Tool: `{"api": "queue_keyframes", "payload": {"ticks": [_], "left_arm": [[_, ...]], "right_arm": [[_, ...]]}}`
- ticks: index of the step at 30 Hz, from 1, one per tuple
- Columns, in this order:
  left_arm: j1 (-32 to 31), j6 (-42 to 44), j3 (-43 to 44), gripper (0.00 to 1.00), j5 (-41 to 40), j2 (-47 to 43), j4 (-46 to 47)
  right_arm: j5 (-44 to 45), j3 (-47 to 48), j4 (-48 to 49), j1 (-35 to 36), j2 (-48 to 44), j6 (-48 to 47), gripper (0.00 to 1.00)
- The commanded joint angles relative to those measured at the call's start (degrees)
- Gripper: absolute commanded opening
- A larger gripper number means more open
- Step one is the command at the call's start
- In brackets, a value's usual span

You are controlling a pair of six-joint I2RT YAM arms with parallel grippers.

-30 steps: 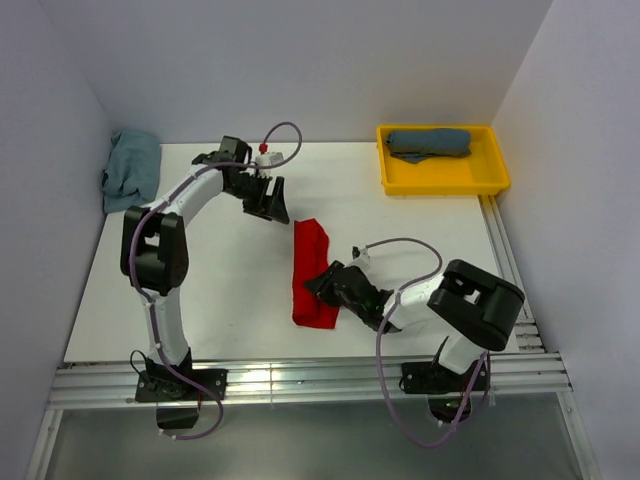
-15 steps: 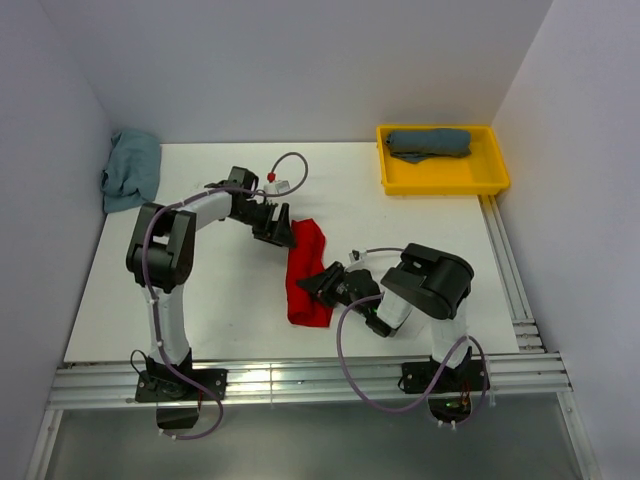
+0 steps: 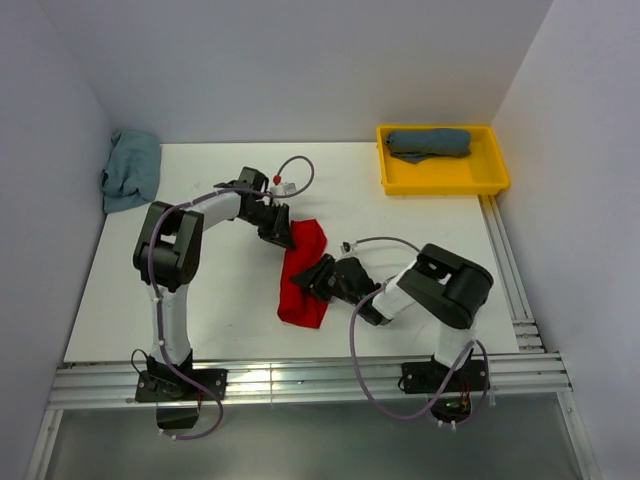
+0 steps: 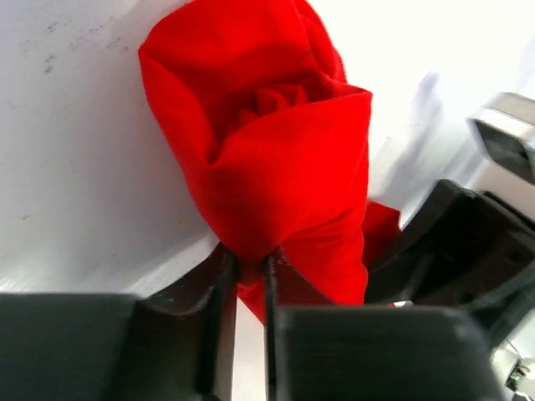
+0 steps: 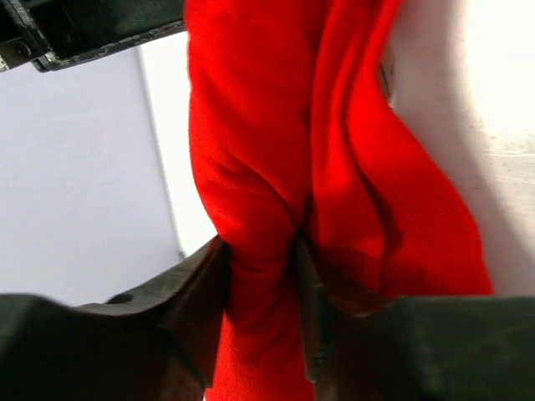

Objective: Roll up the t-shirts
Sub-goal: Roll the tshirt

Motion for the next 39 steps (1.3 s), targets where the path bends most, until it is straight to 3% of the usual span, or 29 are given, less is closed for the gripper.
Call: {"api": "queue_keyframes", "payload": {"ticks": [1,2,3,8,16,28,39], "left_arm": [[-1.30,-0.11,2.90,0.13,-8.41,-0.54,-1.10],[-1.65,-0.11,3.42,0.04,-11.38,-0.54,-3.02],[-2.09,-0.02,4.56,0.00,-12.46,-0.46,-4.00],[-3.50,0.16,7.64,0.00,-21.24,0.07,-10.67],[-6.31,-0.89,9.85,0.00,-32.41,0.25,-15.52],[-8.16,-2.74,14.24,0.00,-31.72,1.74,-20.79],[-8.33,-2.13,16.61,0.00,-30.57,3.15,-23.08]], "right_arm": [[4.91,3.09,-22.81,0.56,-5.02,-6.09,0.45],[7.89,5.36,-30.59,0.99,-6.25,-8.01,0.50],[9.92,6.60,-34.41,1.43,-8.61,-8.99,0.52],[20.98,16.51,-56.45,4.94,-12.50,-13.30,0.61],[33.30,30.94,-80.90,10.22,-13.29,-14.62,0.64],[40.96,56.42,-95.17,15.59,2.15,-19.37,0.62],[40.26,62.95,-97.37,16.91,11.40,-20.34,0.59]]}}
